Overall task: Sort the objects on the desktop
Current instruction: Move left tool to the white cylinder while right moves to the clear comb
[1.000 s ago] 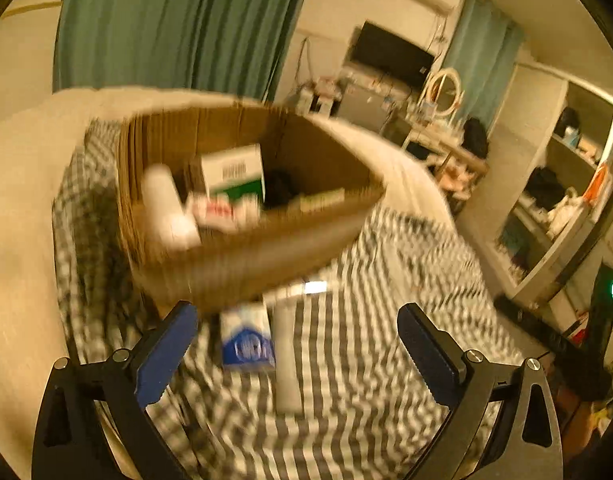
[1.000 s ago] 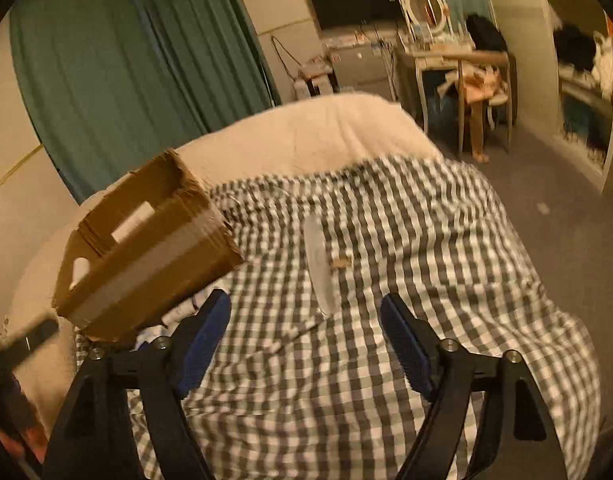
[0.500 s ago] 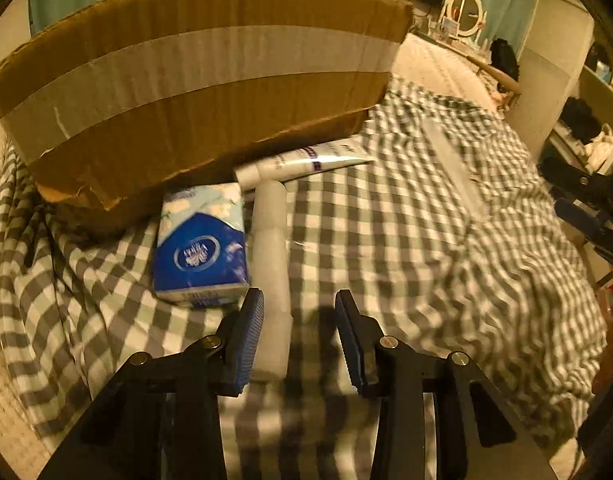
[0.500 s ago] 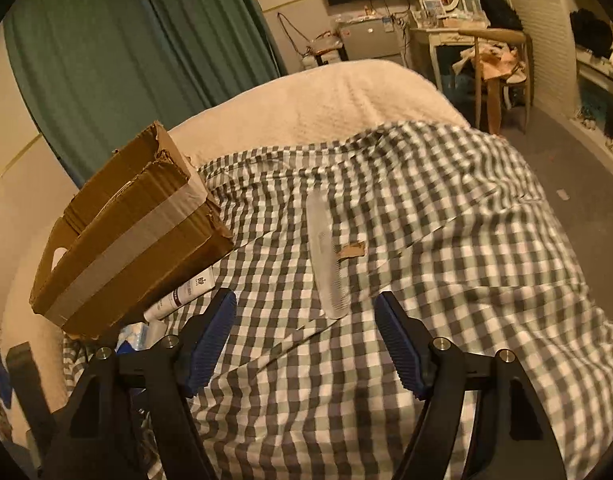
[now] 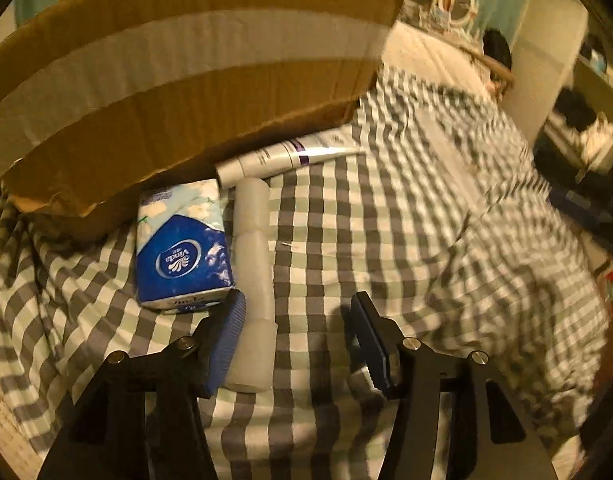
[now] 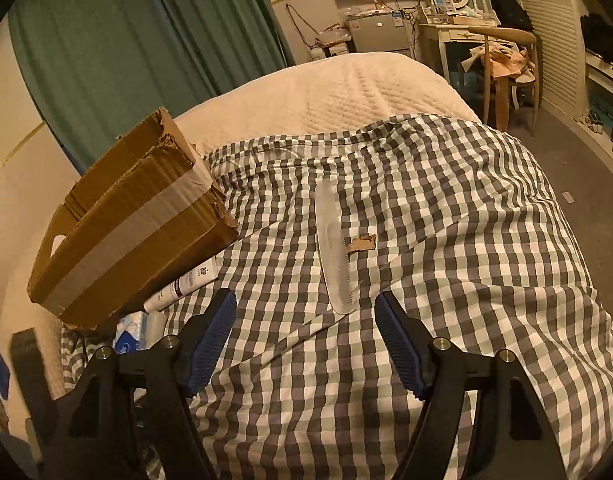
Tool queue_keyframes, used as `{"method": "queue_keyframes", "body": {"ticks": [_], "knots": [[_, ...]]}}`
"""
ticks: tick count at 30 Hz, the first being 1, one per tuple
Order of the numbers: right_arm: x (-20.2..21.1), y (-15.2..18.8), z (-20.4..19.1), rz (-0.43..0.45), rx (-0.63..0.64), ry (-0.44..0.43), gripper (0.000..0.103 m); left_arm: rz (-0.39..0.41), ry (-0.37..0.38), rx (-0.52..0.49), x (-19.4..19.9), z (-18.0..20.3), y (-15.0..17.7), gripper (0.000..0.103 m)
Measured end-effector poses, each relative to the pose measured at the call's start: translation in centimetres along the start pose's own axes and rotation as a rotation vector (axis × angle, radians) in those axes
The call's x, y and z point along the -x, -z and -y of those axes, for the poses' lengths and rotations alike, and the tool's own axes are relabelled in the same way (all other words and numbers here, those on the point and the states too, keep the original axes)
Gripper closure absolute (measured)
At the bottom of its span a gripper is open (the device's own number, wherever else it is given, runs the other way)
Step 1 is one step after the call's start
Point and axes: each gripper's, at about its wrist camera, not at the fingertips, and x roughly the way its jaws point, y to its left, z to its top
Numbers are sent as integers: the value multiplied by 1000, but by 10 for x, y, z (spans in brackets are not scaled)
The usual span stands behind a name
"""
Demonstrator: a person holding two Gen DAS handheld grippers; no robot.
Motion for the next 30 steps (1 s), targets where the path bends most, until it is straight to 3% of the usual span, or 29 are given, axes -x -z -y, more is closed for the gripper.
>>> {"method": "queue_keyframes", "body": {"ticks": [5, 10, 14, 21, 24, 27, 30], "knots": [[-5, 2, -4, -22, 15, 8, 31, -2, 61, 107, 14, -16, 8, 45], [-12, 7, -5, -47, 18, 9, 31, -13, 41, 150, 2, -26, 6, 45], [-14, 7, -5, -52, 20, 13, 31, -27, 18, 105, -15, -23, 1, 71], [-37, 10, 6, -85, 63, 85, 32, 2, 36, 70, -2, -6, 0, 74], [-54, 8, 14, -112, 79, 152, 31, 21, 157, 54, 5, 5, -4, 74], [-68, -1, 10, -103, 133, 185, 31, 17, 107, -42, -8, 26, -8, 74], [-80, -5, 3, -96, 200, 205, 32, -17, 71, -45, -27, 28, -9, 73]]}}
